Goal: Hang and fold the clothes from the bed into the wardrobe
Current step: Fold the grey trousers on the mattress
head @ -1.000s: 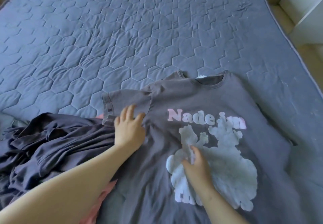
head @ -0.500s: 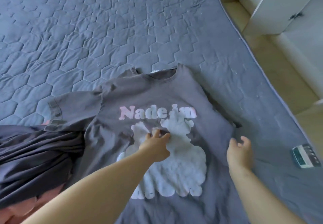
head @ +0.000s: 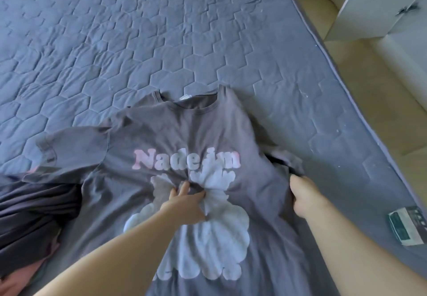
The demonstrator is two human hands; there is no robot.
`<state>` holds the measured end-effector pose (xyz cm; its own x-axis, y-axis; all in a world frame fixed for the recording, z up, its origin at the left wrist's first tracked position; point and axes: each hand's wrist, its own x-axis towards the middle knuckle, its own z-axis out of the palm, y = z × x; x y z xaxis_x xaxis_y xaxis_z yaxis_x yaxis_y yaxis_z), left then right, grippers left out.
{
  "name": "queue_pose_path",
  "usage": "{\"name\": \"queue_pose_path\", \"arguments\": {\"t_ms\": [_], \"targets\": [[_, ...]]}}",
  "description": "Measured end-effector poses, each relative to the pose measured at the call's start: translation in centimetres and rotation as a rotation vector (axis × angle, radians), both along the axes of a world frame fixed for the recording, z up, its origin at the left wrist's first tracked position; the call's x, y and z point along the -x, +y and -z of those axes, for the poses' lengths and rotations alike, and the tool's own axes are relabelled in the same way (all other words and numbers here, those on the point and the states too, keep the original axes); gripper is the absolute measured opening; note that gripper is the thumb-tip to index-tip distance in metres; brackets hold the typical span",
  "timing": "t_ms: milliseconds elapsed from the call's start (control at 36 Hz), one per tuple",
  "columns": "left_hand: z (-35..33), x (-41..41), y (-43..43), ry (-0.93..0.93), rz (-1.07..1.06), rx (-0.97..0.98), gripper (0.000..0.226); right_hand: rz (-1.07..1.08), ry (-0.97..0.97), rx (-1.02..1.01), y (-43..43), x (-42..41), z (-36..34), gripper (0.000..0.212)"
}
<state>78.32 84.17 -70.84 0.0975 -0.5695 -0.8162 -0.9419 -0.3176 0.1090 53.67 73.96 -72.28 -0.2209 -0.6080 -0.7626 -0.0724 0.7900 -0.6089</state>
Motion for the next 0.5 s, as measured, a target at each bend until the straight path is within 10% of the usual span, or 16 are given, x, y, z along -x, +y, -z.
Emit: {"name": "queue_pose_path", "arguments": {"t_ms": [83, 306, 500], "targets": [[-0.5, -0.1, 0.1, -0.005, -0.044, -0.01, 0.083, 0.046, 0.029, 0.208, -1.0, -0.5, -2.4, 0.012], [0.3, -0.4, 0.4, -0.004, -0.04, 0.014, 0.087, 0.368, -0.015, 0.611, -7.2, 2.4, -9.8, 0.025], [-0.4, -0.1, 0.4, -0.007, -0.052, 0.012, 0.08, 0.507, 0.12, 0.552, -6.5, 3.1, -8.1, 0.022]]}}
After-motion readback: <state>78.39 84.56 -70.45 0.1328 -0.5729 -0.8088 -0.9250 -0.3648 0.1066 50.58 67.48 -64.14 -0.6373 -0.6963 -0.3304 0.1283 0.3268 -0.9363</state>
